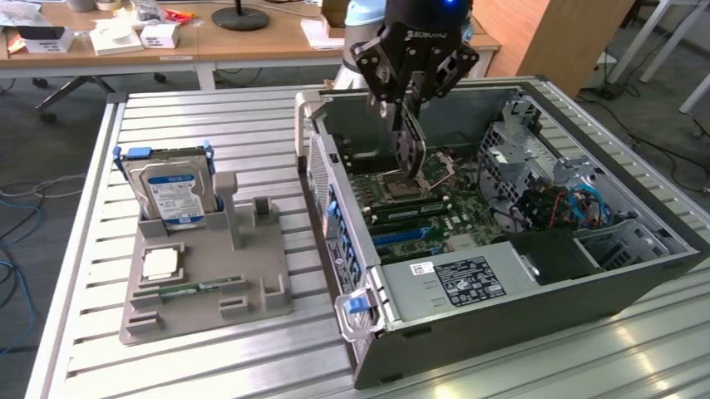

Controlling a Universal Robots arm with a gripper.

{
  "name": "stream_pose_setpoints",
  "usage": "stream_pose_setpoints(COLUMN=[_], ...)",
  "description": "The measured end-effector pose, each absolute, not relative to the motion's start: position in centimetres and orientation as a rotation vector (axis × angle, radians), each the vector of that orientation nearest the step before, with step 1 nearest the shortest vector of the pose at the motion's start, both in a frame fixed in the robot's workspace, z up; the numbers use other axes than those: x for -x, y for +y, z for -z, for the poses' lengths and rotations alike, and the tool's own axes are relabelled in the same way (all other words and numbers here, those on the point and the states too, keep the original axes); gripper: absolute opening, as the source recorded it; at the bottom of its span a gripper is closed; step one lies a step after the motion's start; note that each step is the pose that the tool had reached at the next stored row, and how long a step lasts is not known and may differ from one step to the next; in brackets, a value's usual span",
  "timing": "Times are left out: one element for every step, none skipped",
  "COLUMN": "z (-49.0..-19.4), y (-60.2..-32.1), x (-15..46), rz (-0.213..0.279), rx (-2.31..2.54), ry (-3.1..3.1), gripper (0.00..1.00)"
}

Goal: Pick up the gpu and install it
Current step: 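Pick up the gpu and move the gpu toward the slot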

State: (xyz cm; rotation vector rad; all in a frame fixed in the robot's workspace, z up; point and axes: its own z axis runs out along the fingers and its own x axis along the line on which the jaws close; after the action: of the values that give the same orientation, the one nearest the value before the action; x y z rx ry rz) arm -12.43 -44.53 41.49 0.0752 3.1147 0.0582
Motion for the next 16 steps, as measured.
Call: stream_pose_setpoints(z=[-41.5, -41.5, -41.5, -41.5, -41.5, -41.5, -41.5, -41.5, -41.5, -41.5, -41.5, -41.5, -41.5, -41.5, -41.5, -41.5], y=[-44.5, -44.5, -44.5, -44.5, -44.5, -44.5, -44.5, -44.5, -44.5, -44.5, -44.5, -44.5, -44.5, -44.5, -44.5, -44.5], x=[12.0, 11.7, 11.4, 10.9, 10.5, 10.1, 9.7, 9.3, 8.8, 8.4, 7.9, 7.5, 7.0, 6.5, 6.1, 5.6], rz=[-0.059, -0.059, -0.059, -0.060, -0.061, -0.062, -0.063, -0.064, -0.064, -0.064, -0.065, -0.065, -0.065, -0.065, -0.065, -0.066], rx=[-0.075, -0.075, -0.075, -0.075, -0.075, -0.075, -0.075, -0.075, -0.075, -0.075, -0.075, -0.075, -0.075, -0.075, -0.075, -0.075], ry=[3.115, 3.115, 3.115, 3.115, 3.115, 3.115, 3.115, 3.115, 3.115, 3.115, 3.115, 3.115, 3.115, 3.115, 3.115, 3.115], gripper=[0.26, 0.26, 0.26, 0.26, 0.26, 0.26, 0.26, 0.26, 0.26, 0.26, 0.26, 0.26, 0.26, 0.26, 0.26, 0.26])
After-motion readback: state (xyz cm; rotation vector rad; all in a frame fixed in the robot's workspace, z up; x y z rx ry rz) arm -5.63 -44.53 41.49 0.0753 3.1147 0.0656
